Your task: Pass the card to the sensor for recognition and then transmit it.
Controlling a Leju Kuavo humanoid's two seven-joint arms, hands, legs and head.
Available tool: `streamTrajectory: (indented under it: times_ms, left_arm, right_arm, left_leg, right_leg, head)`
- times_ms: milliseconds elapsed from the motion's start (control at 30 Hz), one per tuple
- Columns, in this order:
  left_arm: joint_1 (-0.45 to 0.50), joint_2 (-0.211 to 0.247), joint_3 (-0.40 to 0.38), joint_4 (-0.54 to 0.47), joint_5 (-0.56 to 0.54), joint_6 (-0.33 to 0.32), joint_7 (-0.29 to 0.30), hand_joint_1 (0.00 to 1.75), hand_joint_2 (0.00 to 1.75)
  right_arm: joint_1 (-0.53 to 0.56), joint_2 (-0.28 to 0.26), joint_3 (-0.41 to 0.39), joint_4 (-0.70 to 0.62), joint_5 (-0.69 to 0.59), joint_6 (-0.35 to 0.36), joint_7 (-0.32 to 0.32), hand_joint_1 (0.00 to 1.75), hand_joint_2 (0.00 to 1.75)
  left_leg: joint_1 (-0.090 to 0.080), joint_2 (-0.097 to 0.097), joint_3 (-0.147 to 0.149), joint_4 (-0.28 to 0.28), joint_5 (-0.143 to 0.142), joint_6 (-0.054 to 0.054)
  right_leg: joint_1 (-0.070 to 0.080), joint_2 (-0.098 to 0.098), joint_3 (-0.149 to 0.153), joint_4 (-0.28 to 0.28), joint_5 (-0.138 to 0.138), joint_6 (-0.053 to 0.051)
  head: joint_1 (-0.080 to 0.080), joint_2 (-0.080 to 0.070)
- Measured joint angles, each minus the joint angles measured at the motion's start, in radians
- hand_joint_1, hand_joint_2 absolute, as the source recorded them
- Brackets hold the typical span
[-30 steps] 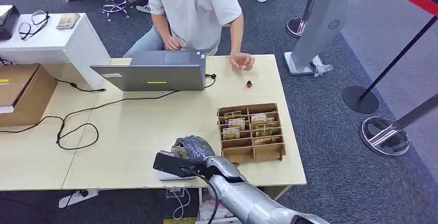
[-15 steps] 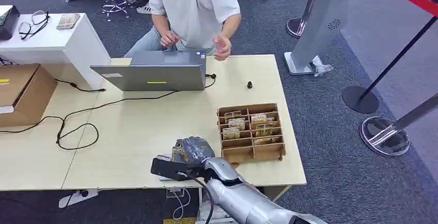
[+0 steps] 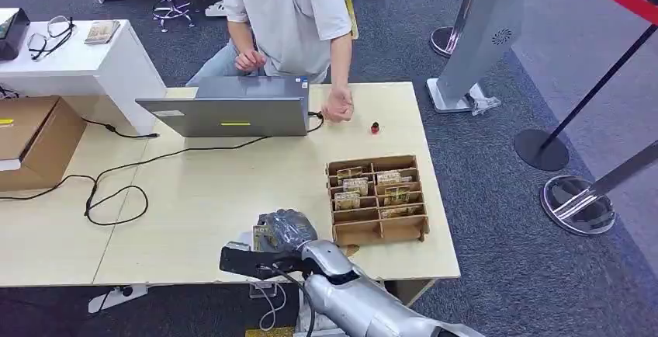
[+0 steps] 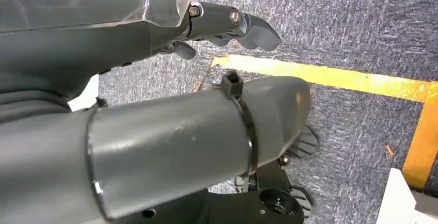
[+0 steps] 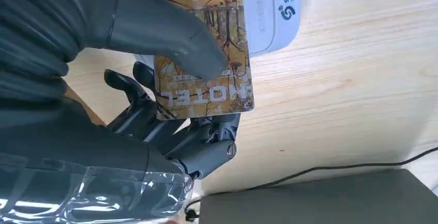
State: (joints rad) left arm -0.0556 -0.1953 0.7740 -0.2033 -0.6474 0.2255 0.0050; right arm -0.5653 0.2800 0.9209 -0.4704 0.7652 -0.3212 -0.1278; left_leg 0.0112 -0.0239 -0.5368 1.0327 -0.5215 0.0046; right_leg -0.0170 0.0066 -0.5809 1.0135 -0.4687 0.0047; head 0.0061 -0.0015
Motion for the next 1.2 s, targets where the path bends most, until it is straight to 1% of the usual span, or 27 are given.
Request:
streamTrajectory:
  times_ms: [300,600,833,1200]
  left_arm:
    - [0.0,0.004,0.0,0.0,-0.01,-0.011,0.0,0.0,0.0]
    - [-0.001,0.007,0.0,0.0,-0.027,-0.019,0.007,0.0,0.0]
    - [-0.002,0.007,0.0,0.0,-0.034,-0.028,0.015,0.0,0.0]
    - [-0.003,0.007,0.0,0.0,-0.034,-0.029,0.015,0.0,0.0]
  right_arm:
    - [0.01,0.01,0.009,0.006,0.037,-0.02,0.023,1.75,1.75]
    - [0.015,0.014,0.012,0.016,0.073,-0.035,0.062,1.75,1.75]
    - [0.014,0.015,0.012,0.024,0.087,-0.036,0.093,1.75,1.75]
    - [0.014,0.02,0.011,0.035,0.095,-0.022,0.104,1.75,1.75]
  left_leg:
    - [0.0,0.0,0.0,0.0,0.0,0.0]
    - [0.0,0.0,0.0,0.0,0.0,0.0]
    - [0.0,0.0,0.0,0.0,0.0,0.0]
    - [0.0,0.0,0.0,0.0,0.0,0.0]
  right_leg:
    - [0.0,0.0,0.0,0.0,0.0,0.0]
    - [0.0,0.0,0.0,0.0,0.0,0.0]
    - [0.0,0.0,0.0,0.0,0.0,0.0]
    - [0.0,0.0,0.0,0.0,0.0,0.0]
  head:
    - [0.0,0.0]
    - [0.0,0.0]
    - [0.0,0.0]
    - [0.0,0.0]
